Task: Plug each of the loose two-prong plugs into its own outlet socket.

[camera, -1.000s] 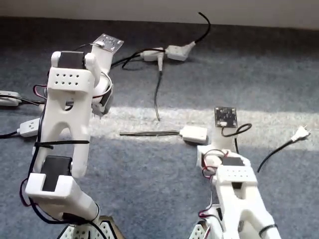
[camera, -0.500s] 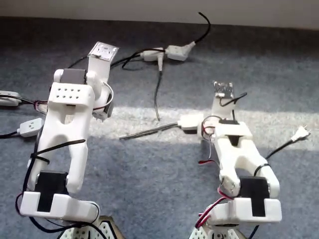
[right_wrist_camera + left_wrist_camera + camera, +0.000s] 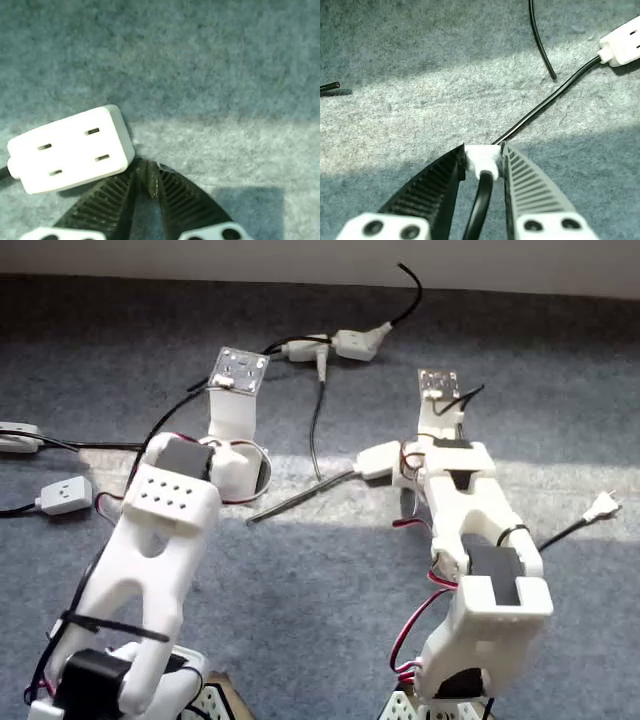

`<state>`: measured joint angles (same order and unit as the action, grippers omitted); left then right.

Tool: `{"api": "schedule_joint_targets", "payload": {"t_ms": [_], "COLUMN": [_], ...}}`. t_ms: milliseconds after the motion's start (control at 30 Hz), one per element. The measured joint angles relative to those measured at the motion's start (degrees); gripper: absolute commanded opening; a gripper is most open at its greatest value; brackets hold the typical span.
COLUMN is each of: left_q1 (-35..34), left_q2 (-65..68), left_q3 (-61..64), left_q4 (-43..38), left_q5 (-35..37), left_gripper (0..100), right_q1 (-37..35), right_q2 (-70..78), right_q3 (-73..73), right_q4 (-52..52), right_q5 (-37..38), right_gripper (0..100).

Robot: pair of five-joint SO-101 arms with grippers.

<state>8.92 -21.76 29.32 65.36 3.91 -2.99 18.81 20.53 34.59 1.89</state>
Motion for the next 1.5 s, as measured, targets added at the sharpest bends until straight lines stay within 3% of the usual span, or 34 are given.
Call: {"api": "schedule_joint_targets", "payload": {"t_ms": [167,500,700,833,1067,1333,1500], "left_q1": [4.1,4.1,4.0,2.2,3.3,7.7,15.0], "left_q2": [-7.7,-17.8,-18.0,-18.0,-18.5,-18.5,-14.3], "left_q3": [10.5,32.6,39.5,39.8,41.5,41.4,33.8], "left_q4": [-8.3,-28.8,-39.7,-41.0,-41.4,-41.7,-41.6], "left_q5": [1.2,1.4,5.5,5.8,1.8,-2.2,-15.6], "left_gripper": [1,1,1,1,1,1,1], "right_q1": [-1.0,-3.2,-3.2,-1.8,4.7,5.3,5.3], "right_q2": [2.2,3.4,2.7,1.9,1.1,1.1,1.1], "right_q3": [-5.5,-9.8,-9.4,-7.6,-7.5,-7.5,-7.5], "right_q4": [0.0,0.4,4.0,3.8,3.8,2.8,2.8], "right_q5": [0.0,-2.4,-3.4,-9.0,-23.5,-25.4,-25.1], "right_gripper": [0.8,0.8,1.0,1.9,12.3,12.3,12.3]}}
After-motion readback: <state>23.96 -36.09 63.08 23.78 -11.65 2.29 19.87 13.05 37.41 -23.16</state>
